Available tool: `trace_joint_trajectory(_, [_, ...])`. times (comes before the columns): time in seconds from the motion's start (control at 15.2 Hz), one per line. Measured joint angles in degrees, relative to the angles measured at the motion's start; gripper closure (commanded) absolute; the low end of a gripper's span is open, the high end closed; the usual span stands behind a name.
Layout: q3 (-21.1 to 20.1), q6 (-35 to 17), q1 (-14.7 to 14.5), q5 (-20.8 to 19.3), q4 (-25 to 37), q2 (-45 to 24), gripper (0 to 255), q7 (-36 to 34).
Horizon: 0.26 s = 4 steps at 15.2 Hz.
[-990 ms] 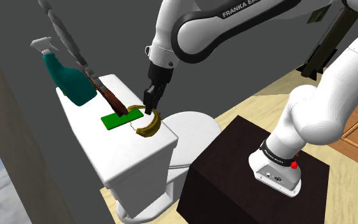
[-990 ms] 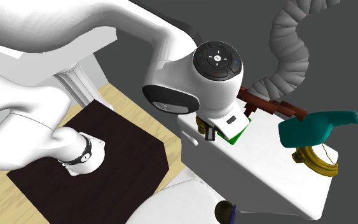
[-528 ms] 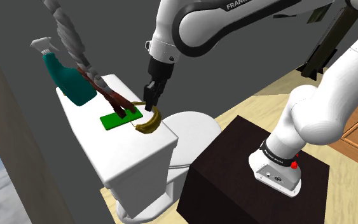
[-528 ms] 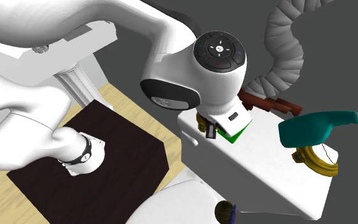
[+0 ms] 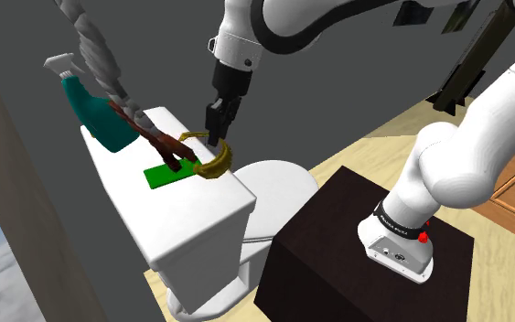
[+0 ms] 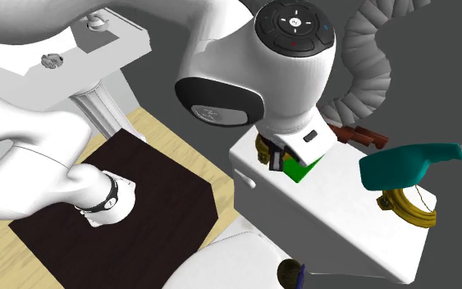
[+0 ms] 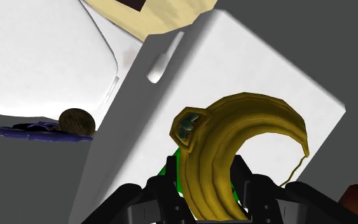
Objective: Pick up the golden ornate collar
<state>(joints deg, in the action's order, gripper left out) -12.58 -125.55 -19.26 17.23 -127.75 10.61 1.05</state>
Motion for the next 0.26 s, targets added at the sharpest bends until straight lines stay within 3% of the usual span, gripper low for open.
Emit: trace_joint_trajectory(0.26, [0.0,2.8,0.0,-0.3,2.0,0.9,255,-0.8])
